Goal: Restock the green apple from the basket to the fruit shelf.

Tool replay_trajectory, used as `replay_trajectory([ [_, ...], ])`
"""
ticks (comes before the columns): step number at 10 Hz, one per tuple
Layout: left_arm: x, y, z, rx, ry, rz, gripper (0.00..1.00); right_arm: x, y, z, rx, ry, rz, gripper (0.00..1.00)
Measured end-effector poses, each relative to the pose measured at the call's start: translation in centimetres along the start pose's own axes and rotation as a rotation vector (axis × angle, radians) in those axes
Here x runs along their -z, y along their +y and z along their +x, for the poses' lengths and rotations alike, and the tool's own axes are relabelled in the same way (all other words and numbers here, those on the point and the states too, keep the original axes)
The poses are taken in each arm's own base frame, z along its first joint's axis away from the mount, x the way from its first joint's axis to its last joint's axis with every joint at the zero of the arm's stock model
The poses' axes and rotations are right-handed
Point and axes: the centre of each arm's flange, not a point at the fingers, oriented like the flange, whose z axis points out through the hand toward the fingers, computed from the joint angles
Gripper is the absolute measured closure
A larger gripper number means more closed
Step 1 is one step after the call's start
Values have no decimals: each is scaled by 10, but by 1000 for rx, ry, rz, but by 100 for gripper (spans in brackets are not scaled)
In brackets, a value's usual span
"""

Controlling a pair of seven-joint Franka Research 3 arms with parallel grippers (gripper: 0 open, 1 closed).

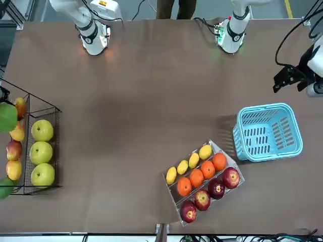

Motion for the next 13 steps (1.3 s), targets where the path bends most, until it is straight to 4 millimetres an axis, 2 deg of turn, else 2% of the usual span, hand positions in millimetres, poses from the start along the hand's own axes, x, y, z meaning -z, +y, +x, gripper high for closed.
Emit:
replay_trajectory([
  [4,0,-2,0,3,0,0,0,16,14,-43,33,-150,-93,12],
  [8,0,-1,0,1,0,0,0,13,39,-88,79,-173,-186,12],
  [10,1,0,0,0,2,0,0,3,52,-95,93,-185,-216,12],
  [13,1,-2,0,3,3,0,0,-31,78,-97,96,-221,-236,12],
])
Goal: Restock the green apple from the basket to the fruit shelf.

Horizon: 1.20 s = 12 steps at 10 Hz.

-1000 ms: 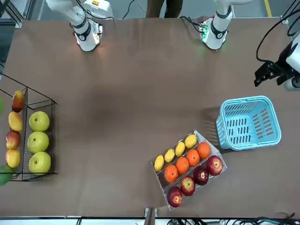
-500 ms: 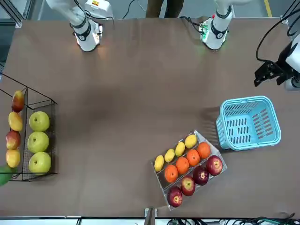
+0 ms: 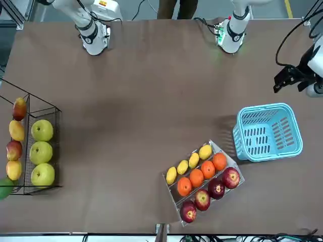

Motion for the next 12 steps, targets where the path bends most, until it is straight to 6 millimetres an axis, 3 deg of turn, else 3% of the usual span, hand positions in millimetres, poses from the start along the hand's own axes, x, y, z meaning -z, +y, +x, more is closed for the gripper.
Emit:
replay_trajectory([
  [12,4,-2,0,4,8,-1,0,-45,15,11,12,-28,-11,12],
])
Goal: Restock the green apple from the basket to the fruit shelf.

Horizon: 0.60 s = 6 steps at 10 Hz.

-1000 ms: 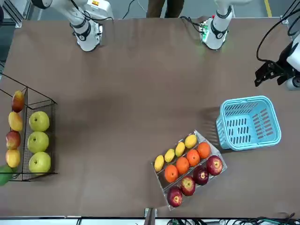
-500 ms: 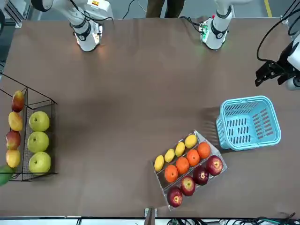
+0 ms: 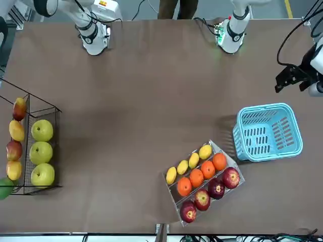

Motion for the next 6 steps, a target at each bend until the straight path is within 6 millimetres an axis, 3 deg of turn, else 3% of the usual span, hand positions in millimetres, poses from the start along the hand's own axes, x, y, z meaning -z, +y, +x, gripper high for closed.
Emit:
replay_trajectory([
  [4,0,0,0,0,1,0,0,-3,2,4,-1,13,-6,12],
  [6,1,0,0,0,1,0,0,-3,2,5,-1,17,-8,3],
])
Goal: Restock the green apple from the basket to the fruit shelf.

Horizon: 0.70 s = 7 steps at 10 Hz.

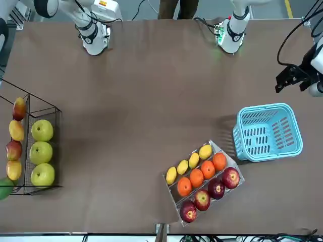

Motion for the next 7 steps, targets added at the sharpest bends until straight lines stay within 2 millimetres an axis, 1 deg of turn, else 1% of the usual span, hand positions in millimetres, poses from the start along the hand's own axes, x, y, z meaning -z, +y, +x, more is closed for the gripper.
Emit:
replay_trajectory([
  [1,0,0,0,0,0,0,0,0,0,0,-1,3,-1,0],
  [2,0,0,0,0,0,0,0,0,0,0,-2,5,-2,0],
  [5,0,1,0,-2,1,0,0,0,0,0,-3,6,-2,0],
  [7,1,1,0,-3,2,0,0,1,-1,1,-36,14,8,0],
])
